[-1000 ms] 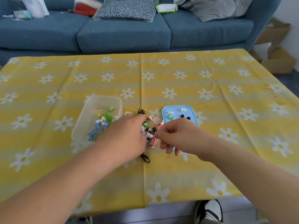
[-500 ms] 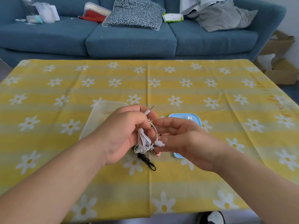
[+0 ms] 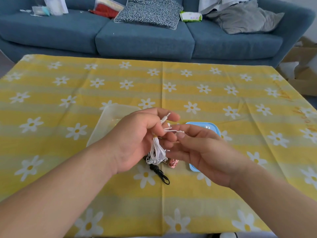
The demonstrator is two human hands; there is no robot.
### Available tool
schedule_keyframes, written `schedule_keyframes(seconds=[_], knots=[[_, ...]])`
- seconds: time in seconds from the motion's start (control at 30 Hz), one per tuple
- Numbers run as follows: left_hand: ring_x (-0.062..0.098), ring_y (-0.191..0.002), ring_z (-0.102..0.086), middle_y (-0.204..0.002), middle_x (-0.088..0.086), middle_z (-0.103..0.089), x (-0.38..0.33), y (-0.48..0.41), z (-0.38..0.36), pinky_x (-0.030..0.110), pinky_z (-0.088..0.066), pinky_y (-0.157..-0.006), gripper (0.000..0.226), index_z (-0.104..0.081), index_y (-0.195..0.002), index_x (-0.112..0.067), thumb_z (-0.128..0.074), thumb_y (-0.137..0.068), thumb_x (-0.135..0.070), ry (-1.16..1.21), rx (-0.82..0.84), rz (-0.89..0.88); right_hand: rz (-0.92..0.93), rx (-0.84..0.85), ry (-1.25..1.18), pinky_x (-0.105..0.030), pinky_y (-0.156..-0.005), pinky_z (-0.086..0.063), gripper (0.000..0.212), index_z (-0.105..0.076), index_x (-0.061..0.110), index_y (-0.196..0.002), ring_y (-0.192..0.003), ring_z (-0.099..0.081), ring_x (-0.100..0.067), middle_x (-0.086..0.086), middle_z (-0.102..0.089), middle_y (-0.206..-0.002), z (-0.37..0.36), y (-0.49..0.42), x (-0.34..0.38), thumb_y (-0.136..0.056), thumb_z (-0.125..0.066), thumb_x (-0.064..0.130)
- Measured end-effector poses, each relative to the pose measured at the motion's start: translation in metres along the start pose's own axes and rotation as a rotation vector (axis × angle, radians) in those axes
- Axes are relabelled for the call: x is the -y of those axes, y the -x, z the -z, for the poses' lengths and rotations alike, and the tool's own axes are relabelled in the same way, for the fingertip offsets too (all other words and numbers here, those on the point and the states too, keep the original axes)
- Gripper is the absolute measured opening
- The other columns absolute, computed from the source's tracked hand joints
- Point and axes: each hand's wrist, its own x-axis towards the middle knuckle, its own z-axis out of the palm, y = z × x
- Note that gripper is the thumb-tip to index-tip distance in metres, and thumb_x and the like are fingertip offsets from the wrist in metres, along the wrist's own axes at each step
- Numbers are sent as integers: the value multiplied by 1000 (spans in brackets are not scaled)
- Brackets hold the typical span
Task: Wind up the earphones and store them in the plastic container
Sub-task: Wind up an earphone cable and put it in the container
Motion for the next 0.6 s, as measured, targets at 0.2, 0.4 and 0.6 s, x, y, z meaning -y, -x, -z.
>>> schedule_keyframes(seconds=[0.2,0.4,0.6], knots=[[25,-63,-58,-73,19,-64,-1,-2,-1,28,-54,-59,29,-66,-76,-3,-44,-57,2,14,57,-12,8,53,-220,-41,-94,-57,40,-56,-3,-135,-89,-66,-28,-14,-60,-93,-4,-4,2,-97,-45,-9],[24,-61,-61,-72,19,-63,2,-6,0,30,-50,-55,10,-62,-77,-9,-70,-77,-4,2,-31,-16,18,-29,-154,-36,-93,-59,35,-59,-10,-130,-104,-74,-32,-26,-68,-116,-2,-4,1,-96,-52,-8],[22,-55,-60,-66,11,-68,13,-12,3,27,-46,-47,25,-55,-83,-11,-77,-90,-21,-353,-247,-57,41,-143,-19,-36,-94,-59,30,-65,-5,-125,-108,-72,-40,-32,-72,-113,3,-1,1,-96,-57,-5]])
